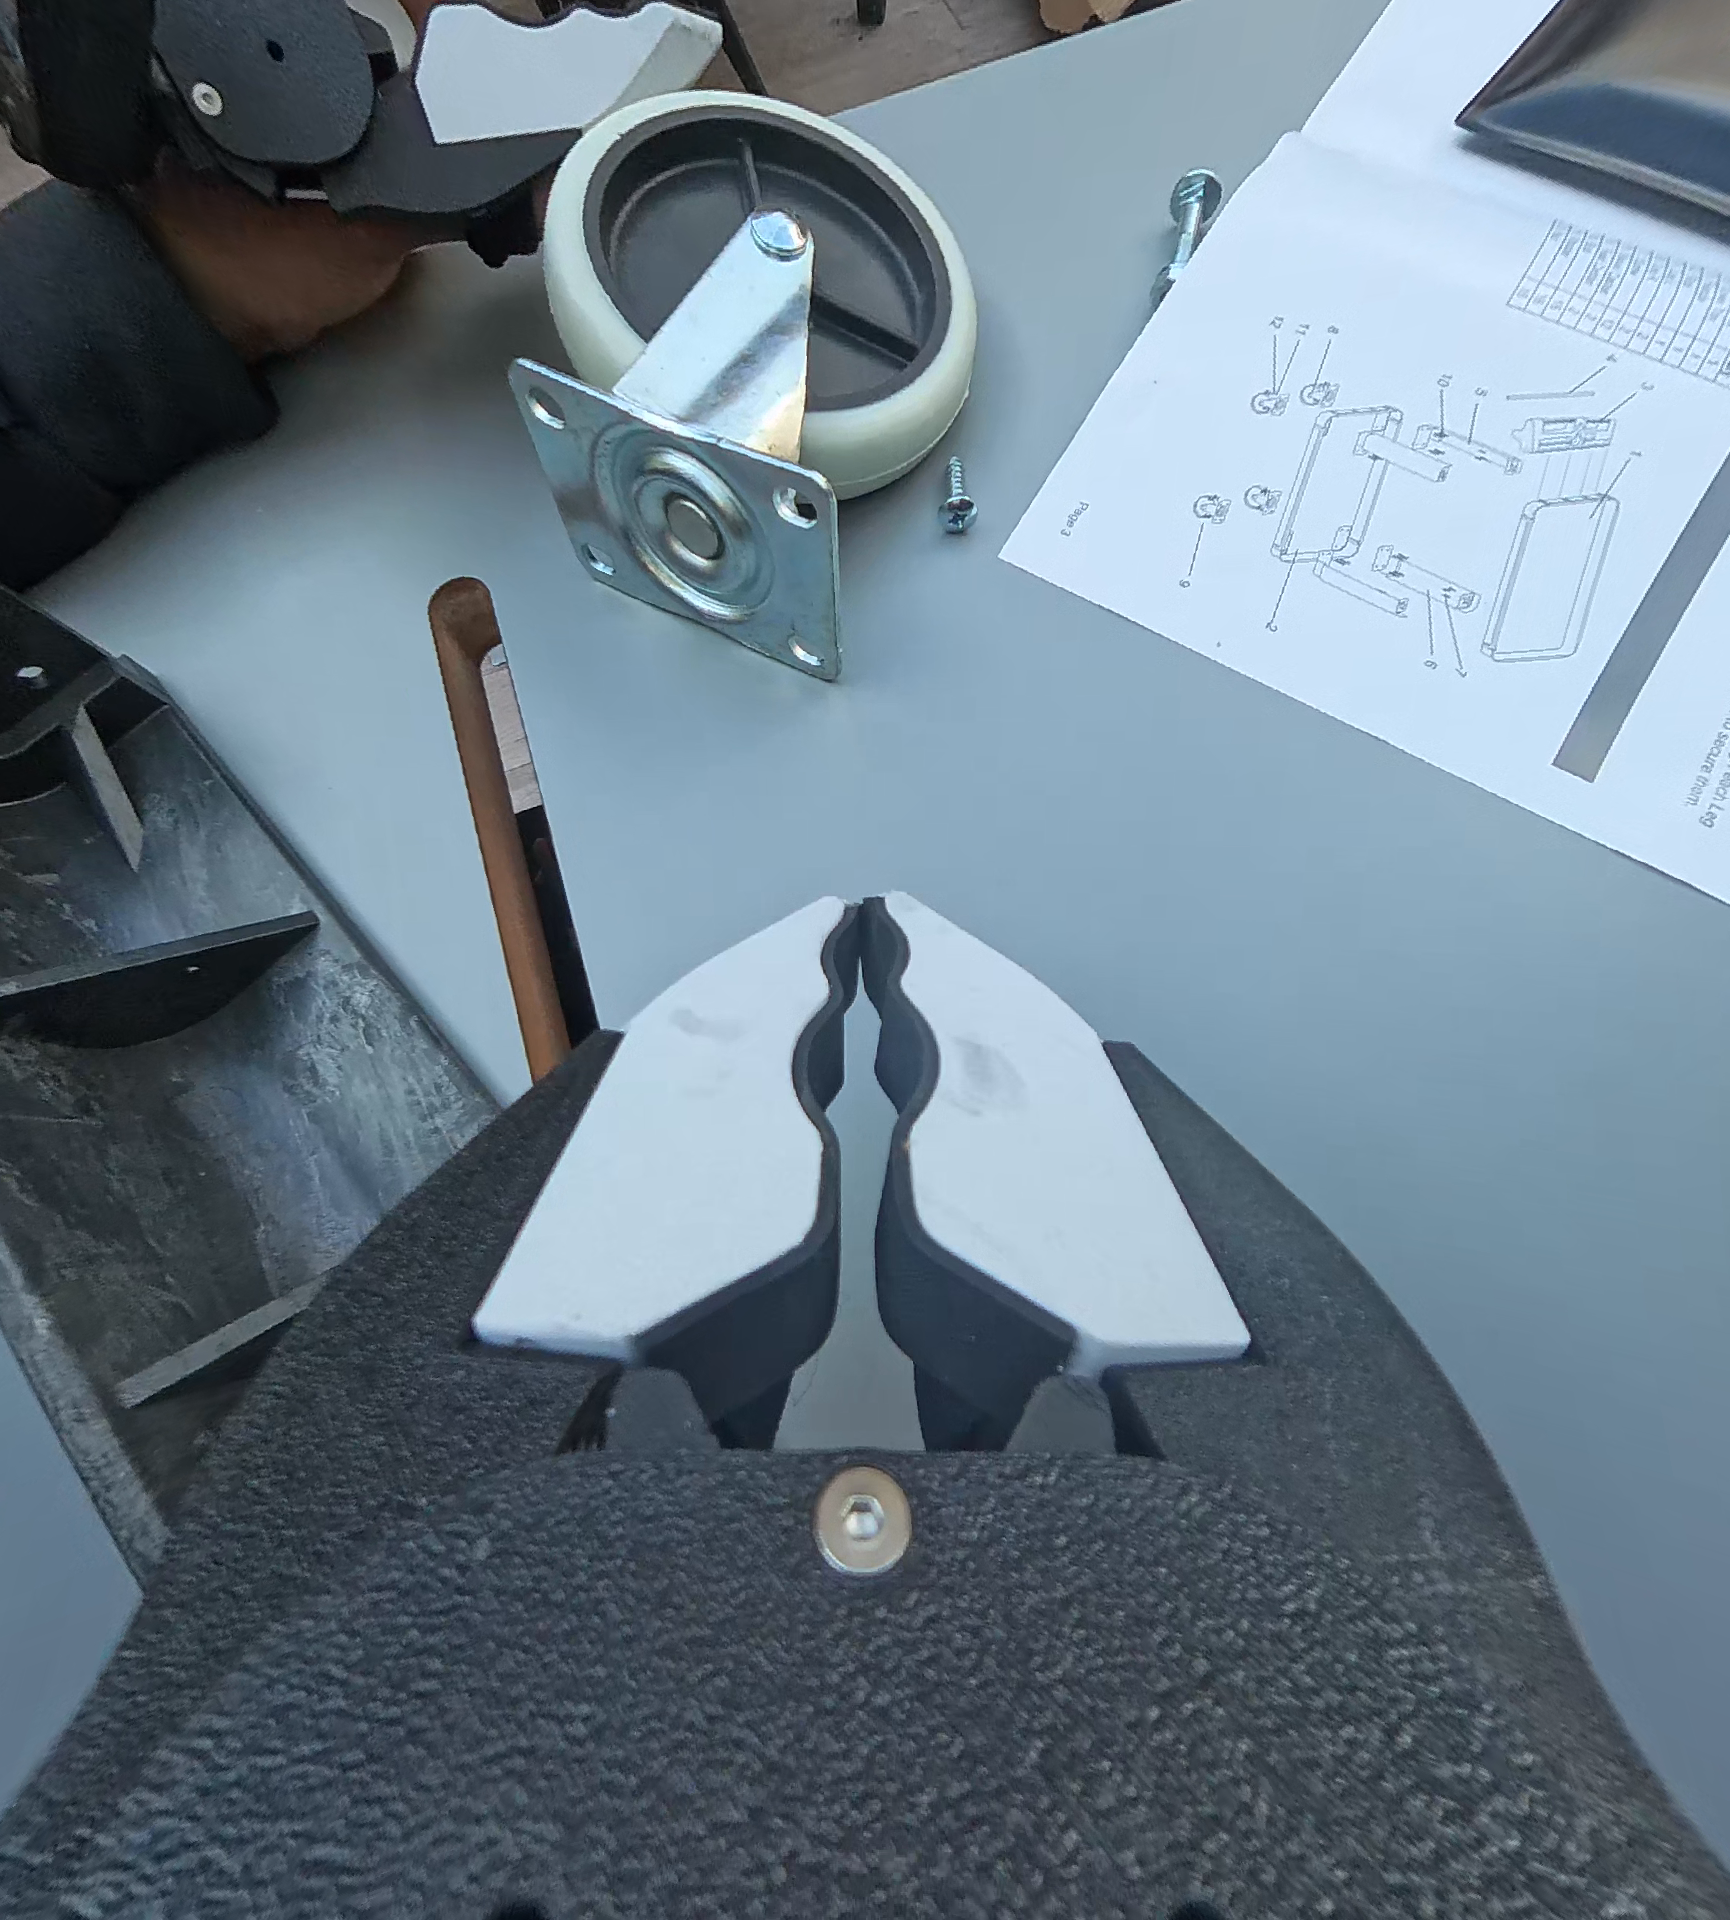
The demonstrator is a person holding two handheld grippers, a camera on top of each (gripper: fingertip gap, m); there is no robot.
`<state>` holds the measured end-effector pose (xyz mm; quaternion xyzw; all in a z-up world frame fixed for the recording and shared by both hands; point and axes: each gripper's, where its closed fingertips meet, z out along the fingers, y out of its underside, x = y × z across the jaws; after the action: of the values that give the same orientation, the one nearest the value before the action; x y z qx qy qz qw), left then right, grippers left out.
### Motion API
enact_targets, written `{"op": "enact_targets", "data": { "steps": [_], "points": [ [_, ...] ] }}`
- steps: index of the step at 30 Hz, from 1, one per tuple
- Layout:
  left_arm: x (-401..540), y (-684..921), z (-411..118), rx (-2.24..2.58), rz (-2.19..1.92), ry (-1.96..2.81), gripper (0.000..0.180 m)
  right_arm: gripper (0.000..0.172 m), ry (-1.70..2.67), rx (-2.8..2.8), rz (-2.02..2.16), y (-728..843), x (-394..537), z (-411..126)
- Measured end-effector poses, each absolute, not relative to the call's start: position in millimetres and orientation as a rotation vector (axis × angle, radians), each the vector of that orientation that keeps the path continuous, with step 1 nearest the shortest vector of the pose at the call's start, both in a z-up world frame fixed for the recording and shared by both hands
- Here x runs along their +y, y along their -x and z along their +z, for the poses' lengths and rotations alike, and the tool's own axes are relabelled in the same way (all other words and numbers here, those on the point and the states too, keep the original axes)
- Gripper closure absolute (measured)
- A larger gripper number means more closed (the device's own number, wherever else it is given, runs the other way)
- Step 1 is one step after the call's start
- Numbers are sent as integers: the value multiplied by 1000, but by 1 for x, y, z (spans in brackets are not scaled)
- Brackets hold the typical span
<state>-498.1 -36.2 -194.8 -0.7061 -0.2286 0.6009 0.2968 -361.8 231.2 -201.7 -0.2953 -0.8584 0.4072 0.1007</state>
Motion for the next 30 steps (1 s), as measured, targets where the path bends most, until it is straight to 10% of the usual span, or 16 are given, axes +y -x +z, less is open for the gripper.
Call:
{"op": "enact_targets", "data": {
  "steps": [30],
  "points": [
    [-37, 498, -196, -596, 1601, 1882, 135, 172, 869, -2524, 1212, 363, 232, -200]
  ]
}}
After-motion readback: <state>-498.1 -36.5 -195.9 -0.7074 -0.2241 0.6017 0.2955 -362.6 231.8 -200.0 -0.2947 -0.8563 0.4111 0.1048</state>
